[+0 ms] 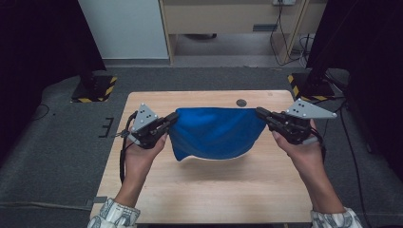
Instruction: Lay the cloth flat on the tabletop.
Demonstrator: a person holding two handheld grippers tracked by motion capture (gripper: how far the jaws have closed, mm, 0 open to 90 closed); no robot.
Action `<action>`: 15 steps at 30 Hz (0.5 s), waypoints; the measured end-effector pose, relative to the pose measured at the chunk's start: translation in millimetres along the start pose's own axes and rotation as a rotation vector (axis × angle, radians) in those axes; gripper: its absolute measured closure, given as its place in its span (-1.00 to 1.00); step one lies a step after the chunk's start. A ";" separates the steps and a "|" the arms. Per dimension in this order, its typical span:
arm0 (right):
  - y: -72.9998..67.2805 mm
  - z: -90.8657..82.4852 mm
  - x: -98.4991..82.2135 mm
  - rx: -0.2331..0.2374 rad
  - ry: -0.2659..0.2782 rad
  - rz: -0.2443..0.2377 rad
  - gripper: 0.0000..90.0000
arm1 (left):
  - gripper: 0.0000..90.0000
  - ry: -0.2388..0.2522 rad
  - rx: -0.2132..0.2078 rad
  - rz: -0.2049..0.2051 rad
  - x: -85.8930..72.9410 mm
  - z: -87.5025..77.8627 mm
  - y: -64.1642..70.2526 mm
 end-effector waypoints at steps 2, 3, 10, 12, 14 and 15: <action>-4.2 -8.2 1.5 -0.003 0.002 -0.008 0.96 | 0.95 0.008 -0.008 0.009 2.2 -8.0 6.0; -7.3 -13.5 2.5 -0.003 0.006 -0.010 0.96 | 0.95 0.015 -0.013 0.010 3.1 -10.7 8.5; -24.9 -42.2 7.7 0.012 0.022 -0.040 0.96 | 0.95 0.002 -0.043 0.022 -0.1 -34.2 26.0; -28.7 -46.8 7.6 0.018 0.017 -0.039 0.96 | 0.95 0.002 -0.036 0.034 -1.7 -36.6 26.7; -30.5 -45.4 4.9 0.024 0.000 -0.044 0.96 | 0.95 -0.016 -0.031 0.036 -6.0 -33.1 24.6; -29.4 -42.3 2.4 0.020 -0.010 -0.048 0.96 | 0.95 -0.031 -0.026 0.034 -10.2 -28.2 21.4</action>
Point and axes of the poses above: each handheld gripper's, and its own axes: z roughly forward along the jaws, x roughly out of its top, y roughly to its right, the point moved 9 cm from there along z, roughly forward along the jaws, and after that the axes turned 3 degrees about x, right-handed, at the moved point
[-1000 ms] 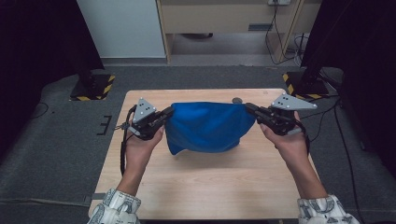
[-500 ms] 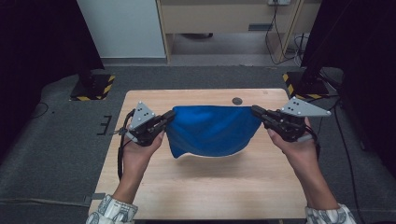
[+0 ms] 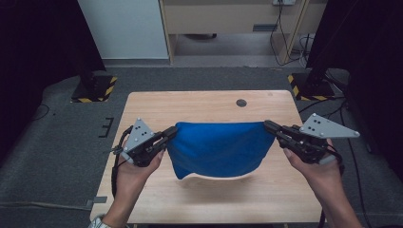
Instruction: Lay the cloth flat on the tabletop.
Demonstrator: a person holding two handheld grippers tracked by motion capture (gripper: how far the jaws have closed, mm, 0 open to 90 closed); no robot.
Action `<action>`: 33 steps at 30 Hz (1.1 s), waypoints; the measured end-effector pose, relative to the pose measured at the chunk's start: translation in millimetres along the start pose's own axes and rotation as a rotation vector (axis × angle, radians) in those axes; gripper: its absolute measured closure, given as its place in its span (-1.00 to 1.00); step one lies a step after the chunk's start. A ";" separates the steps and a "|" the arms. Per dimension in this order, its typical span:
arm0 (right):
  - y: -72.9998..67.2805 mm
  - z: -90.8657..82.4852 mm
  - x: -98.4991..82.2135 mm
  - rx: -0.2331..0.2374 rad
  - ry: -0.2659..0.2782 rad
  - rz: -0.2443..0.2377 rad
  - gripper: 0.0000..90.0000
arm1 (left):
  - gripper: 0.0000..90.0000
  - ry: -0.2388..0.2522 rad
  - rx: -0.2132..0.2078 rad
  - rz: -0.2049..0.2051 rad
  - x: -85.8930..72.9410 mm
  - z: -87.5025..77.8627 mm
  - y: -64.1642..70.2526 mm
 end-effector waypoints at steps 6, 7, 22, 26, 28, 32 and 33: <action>18.3 39.3 -27.8 0.010 -0.063 0.007 0.96 | 0.95 -0.072 0.033 -0.016 -29.9 37.8 -20.8; 23.4 49.1 -35.7 0.012 -0.078 0.014 0.96 | 0.95 -0.079 0.038 -0.021 -34.3 43.9 -23.5; 62.9 116.7 -85.7 -0.018 -0.176 0.047 0.96 | 0.95 -0.121 0.101 -0.071 -62.4 92.6 -46.7; 67.6 124.3 -91.7 -0.020 -0.193 0.043 0.96 | 0.95 -0.136 0.107 -0.081 -68.0 100.1 -49.7; 69.9 127.5 -94.6 -0.024 -0.202 0.043 0.96 | 0.95 -0.144 0.113 -0.080 -70.6 103.1 -51.2; 72.3 134.2 -99.7 -0.023 -0.212 0.047 0.96 | 0.95 -0.154 0.124 -0.091 -75.7 107.0 -56.0; 72.9 136.1 -100.7 -0.022 -0.212 0.046 0.96 | 0.95 -0.155 0.127 -0.092 -76.9 108.1 -57.1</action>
Point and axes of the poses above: each handheld gripper's, and its own axes: z roughly forward along the jaws, x roughly out of its top, y roughly to its right, the point moved 9 cm from there along z, roughly forward along the jaws, and after that the axes turned 3 degrees about x, right-handed, at the moved point
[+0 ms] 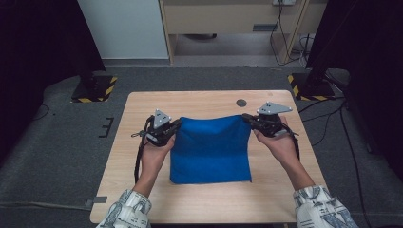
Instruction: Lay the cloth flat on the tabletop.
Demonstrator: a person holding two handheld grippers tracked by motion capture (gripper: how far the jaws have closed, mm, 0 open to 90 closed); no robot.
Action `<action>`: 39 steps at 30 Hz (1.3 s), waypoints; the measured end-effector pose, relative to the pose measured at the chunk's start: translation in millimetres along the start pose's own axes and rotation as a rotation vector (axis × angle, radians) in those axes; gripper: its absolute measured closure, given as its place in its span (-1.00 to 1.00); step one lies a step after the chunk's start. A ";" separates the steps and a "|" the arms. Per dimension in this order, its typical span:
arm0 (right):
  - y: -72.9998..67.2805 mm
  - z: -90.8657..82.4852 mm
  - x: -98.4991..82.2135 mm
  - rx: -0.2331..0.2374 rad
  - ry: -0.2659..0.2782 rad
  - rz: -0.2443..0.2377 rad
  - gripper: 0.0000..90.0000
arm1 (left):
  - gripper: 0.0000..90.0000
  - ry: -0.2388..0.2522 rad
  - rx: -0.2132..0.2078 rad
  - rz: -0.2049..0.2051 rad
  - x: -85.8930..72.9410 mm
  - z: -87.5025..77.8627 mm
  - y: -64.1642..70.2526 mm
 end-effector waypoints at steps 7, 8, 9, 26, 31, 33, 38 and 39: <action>2.2 14.2 -4.9 0.000 -0.025 0.006 0.95 | 0.95 -0.025 0.009 -0.009 -9.6 11.3 -5.7; 2.3 16.0 -5.5 -0.001 -0.028 0.007 0.95 | 0.95 -0.029 0.008 -0.011 -10.9 12.8 -6.1; 2.5 17.9 -6.4 -0.001 -0.032 0.006 0.95 | 0.95 -0.032 0.009 -0.012 -11.9 14.2 -6.5; 17.4 46.2 -28.9 -0.020 -0.106 0.053 0.95 | 0.94 -0.071 0.018 -0.030 -23.4 42.1 -12.7; 22.3 55.3 -35.3 -0.035 -0.125 0.066 0.94 | 0.94 -0.087 0.015 -0.032 -28.1 53.2 -16.3; 23.8 58.9 -38.8 -0.039 -0.135 0.074 0.94 | 0.94 -0.095 0.016 -0.031 -30.4 57.1 -18.4; 27.1 68.2 -46.7 -0.055 -0.150 0.108 0.94 | 0.94 -0.106 0.007 -0.045 -36.8 65.1 -23.7; 27.4 70.3 -48.3 -0.057 -0.157 0.110 0.94 | 0.94 -0.113 0.010 -0.042 -39.0 66.6 -25.2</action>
Point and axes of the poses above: each handheld gripper's, and its own axes: z roughly forward along the jaws, x roughly out of its top, y roughly to its right, the point moved 9 cm from there along z, roughly forward along the jaws, and after that the axes turned 3 degrees about x, right-handed, at the moved point
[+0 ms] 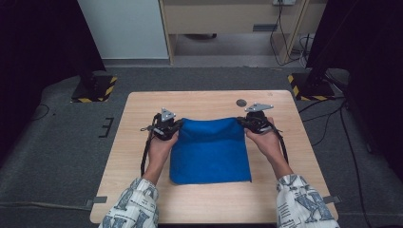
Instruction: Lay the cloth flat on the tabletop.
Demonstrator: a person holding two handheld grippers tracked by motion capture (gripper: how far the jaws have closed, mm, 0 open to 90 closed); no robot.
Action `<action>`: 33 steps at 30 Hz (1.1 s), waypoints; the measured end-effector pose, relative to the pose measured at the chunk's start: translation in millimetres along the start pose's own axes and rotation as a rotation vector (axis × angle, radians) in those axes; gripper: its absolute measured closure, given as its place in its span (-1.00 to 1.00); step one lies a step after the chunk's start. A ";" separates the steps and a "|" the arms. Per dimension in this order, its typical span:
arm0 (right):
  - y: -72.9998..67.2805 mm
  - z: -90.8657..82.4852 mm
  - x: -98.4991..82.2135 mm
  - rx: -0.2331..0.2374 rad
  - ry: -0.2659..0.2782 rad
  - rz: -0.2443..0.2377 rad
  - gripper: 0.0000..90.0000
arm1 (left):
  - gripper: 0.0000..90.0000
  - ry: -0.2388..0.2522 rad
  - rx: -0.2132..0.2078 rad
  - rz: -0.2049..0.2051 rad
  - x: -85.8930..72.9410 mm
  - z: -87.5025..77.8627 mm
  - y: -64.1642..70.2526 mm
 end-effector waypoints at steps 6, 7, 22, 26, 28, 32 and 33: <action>1.6 12.7 -6.3 -0.018 -0.024 0.016 0.94 | 0.94 -0.019 -0.004 0.002 -3.8 9.8 -3.7; 2.6 14.1 -7.6 -0.021 -0.028 0.019 0.94 | 0.94 -0.018 -0.003 0.000 -3.5 11.1 -3.9; 16.8 33.9 -2.3 -0.064 -0.063 0.030 0.63 | 0.72 -0.034 0.016 -0.029 -6.5 32.5 -18.4; 16.1 36.7 0.4 -0.070 -0.060 0.059 0.15 | 0.06 -0.001 0.048 -0.035 1.7 30.4 -21.8; 16.8 35.3 1.4 -0.085 -0.057 0.061 0.02 | -0.02 0.014 0.061 -0.027 5.9 26.9 -22.9; 19.7 30.3 4.8 -0.105 -0.037 0.072 -0.20 | -0.17 0.046 0.056 -0.024 14.0 19.7 -22.6; 20.0 29.1 5.1 -0.106 -0.037 0.072 -0.24 | -0.19 0.045 0.049 -0.024 14.6 17.8 -21.6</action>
Point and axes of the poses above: each handheld gripper's, and its own axes: z roughly forward along the jaws, x roughly out of its top, y roughly to its right, the point moved 9 cm from there along z, roughly forward along the jaws, and after that the axes turned 3 degrees about x, right-handed, at the moved point
